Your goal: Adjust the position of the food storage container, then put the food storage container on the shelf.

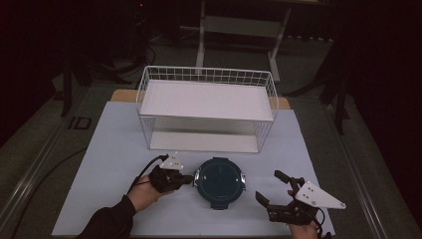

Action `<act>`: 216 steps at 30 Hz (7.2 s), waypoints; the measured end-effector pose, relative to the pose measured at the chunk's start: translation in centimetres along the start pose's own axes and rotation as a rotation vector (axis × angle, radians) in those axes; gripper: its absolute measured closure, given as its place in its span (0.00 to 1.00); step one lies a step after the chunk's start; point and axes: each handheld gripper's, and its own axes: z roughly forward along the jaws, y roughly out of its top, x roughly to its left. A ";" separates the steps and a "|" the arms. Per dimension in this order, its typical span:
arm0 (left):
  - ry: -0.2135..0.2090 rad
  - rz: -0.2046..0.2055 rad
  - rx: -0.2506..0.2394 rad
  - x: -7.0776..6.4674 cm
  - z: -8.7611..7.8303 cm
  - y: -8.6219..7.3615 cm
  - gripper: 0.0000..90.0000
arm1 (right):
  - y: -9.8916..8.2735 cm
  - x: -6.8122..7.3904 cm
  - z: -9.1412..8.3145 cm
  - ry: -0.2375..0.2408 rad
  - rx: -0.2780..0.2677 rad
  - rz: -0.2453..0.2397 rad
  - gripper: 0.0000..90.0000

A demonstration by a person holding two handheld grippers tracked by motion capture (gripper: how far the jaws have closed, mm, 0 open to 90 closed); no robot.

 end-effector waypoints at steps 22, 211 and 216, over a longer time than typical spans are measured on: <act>-0.058 -0.087 -0.179 -0.6 -5.7 1.8 0.00 | 0.3 0.5 0.1 0.004 -0.004 -0.011 0.12; 0.056 -0.451 -0.368 10.2 2.3 1.4 0.56 | -0.4 -9.7 18.6 0.112 0.296 0.465 0.58; 0.104 -0.453 -0.358 10.1 2.2 1.8 0.52 | 0.0 -9.3 18.8 0.064 0.288 0.450 0.54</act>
